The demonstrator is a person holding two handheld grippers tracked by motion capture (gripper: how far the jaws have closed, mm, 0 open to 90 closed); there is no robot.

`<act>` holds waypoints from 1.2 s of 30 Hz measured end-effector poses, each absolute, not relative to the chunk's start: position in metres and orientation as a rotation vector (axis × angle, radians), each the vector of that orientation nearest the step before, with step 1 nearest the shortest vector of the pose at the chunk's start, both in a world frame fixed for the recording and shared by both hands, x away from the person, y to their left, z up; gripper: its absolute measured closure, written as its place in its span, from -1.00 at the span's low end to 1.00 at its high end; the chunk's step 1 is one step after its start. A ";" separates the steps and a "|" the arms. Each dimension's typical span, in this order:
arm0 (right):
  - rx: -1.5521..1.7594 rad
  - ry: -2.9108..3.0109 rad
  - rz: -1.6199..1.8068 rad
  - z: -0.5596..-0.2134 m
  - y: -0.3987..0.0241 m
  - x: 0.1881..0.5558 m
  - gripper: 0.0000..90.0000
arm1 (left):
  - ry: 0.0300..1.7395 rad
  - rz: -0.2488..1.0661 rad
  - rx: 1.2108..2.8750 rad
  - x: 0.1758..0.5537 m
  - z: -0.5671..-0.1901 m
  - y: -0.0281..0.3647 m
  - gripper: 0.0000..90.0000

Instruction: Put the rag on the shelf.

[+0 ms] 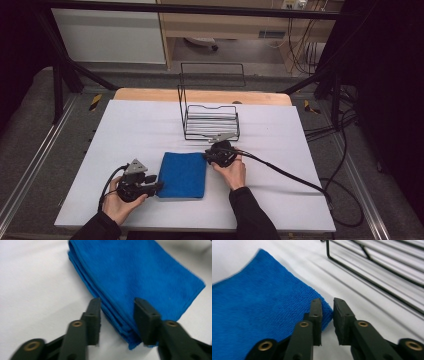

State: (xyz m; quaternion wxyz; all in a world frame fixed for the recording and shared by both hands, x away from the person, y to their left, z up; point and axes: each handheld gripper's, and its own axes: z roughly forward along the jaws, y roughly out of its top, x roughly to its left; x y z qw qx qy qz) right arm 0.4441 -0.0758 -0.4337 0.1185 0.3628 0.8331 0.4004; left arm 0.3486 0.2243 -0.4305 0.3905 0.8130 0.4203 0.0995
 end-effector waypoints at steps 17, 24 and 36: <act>1.098 2.384 1.297 -0.410 -0.142 0.404 -0.82 | 1.071 0.343 2.091 0.405 -0.402 0.224 -0.76; 1.147 2.368 1.295 -0.419 -0.162 0.391 -0.88 | 1.120 0.386 2.134 0.429 -0.412 0.210 -0.62; 1.163 2.389 1.278 -0.429 -0.164 0.385 -0.86 | 1.162 0.391 2.155 0.448 -0.435 0.201 0.03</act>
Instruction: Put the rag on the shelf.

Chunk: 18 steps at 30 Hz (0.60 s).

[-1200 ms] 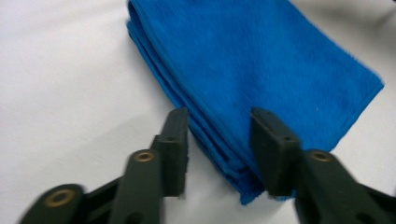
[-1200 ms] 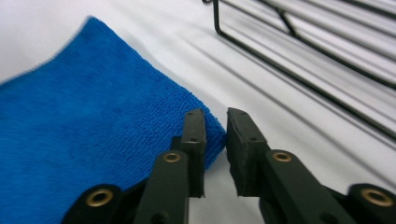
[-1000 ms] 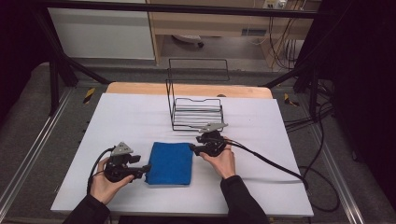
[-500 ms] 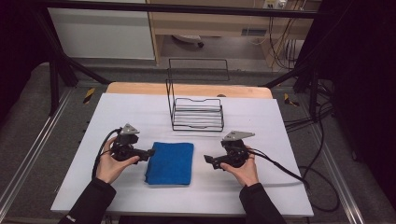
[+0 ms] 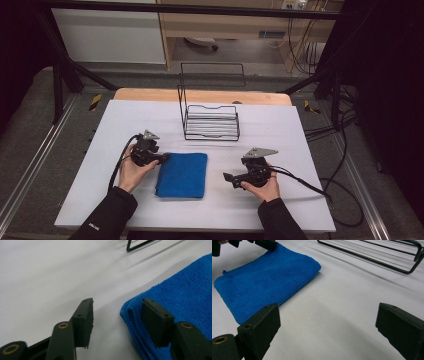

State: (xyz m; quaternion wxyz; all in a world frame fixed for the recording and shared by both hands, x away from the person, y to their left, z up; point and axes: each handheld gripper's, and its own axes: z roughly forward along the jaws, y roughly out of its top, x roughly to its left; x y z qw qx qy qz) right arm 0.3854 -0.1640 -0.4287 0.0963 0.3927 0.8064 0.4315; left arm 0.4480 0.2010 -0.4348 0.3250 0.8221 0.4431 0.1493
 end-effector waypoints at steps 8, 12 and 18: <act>1.160 2.396 1.283 -0.429 -0.164 0.387 -0.84 | 1.167 0.316 2.149 0.452 -0.440 0.197 0.34; 1.146 2.413 1.271 -0.429 -0.162 0.387 -0.85 | 1.162 0.305 2.148 0.451 -0.441 0.196 0.48; 1.145 2.416 1.274 -0.429 -0.162 0.388 -0.85 | 1.163 0.274 2.138 0.452 -0.442 0.196 0.56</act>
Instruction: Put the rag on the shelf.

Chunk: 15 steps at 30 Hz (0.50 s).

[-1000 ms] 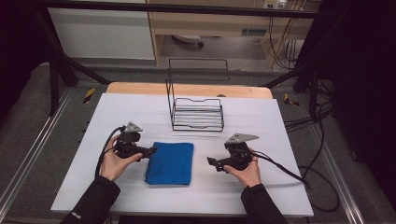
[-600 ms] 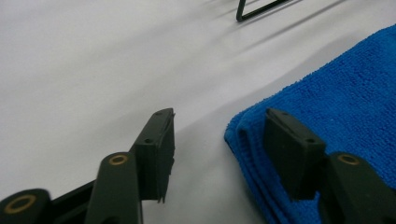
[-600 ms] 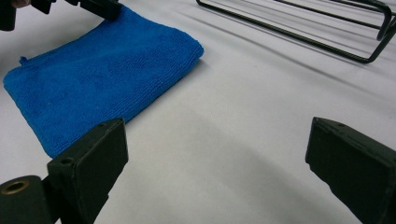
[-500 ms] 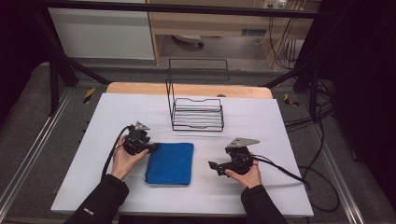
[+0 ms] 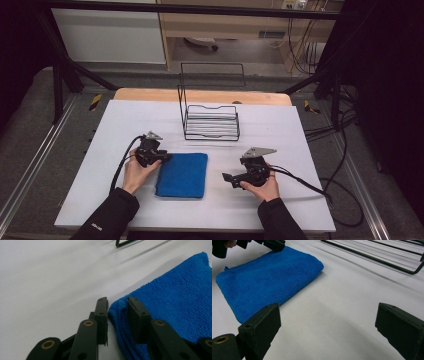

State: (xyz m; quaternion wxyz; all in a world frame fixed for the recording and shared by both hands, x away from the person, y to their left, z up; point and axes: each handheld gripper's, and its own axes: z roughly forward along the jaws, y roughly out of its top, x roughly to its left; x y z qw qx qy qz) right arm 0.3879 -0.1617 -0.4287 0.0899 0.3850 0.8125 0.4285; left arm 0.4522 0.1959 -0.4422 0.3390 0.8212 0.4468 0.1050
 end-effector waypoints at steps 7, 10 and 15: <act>1.150 2.412 1.278 -0.428 -0.160 0.389 -0.84 | 1.176 0.254 2.123 0.453 -0.443 0.196 0.59; 1.141 2.410 1.287 -0.427 -0.158 0.391 -0.82 | 1.170 0.235 2.127 0.452 -0.443 0.194 0.77; 1.136 2.397 1.306 -0.422 -0.141 0.399 -0.60 | 1.162 0.242 2.138 0.451 -0.442 0.193 0.83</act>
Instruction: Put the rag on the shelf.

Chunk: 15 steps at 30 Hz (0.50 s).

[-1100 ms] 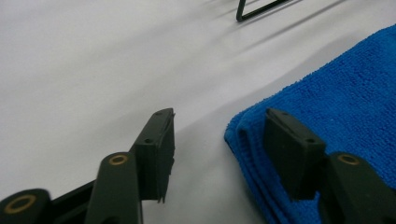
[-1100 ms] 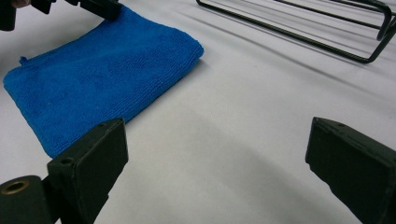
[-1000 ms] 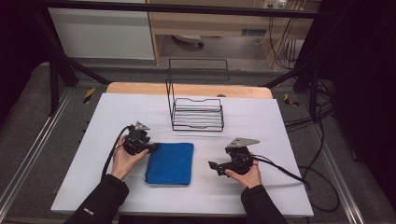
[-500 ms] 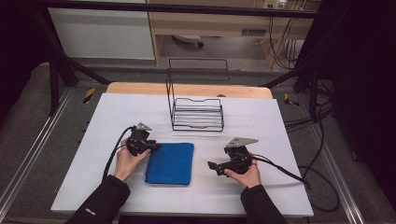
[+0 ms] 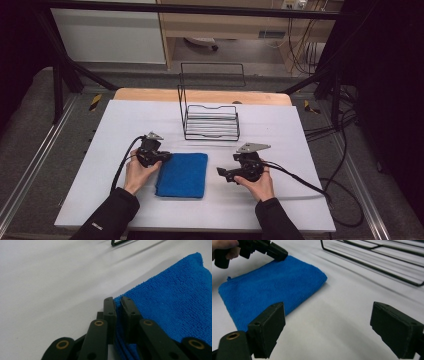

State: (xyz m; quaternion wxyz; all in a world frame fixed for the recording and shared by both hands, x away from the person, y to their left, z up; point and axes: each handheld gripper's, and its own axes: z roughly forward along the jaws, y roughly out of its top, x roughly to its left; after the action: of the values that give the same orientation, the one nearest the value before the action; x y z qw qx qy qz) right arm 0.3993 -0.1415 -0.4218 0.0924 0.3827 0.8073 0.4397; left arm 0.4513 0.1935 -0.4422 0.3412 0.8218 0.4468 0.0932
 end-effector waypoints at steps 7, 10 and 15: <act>1.128 2.372 1.289 -0.423 -0.113 0.416 -0.29 | 1.138 0.265 2.147 0.450 -0.443 0.193 0.84; 1.145 2.370 1.276 -0.424 -0.099 0.428 -0.12 | 1.136 0.260 2.137 0.450 -0.444 0.194 0.84; 1.236 2.381 1.248 -0.431 -0.083 0.445 0.12 | 1.120 0.278 2.138 0.449 -0.445 0.194 0.83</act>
State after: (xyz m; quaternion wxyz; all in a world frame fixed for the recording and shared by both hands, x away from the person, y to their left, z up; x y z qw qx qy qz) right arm 0.4454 -0.0834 -0.4309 0.0913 0.4158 0.8014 0.4201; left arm 0.4487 0.1943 -0.4450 0.3486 0.8248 0.4321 0.1074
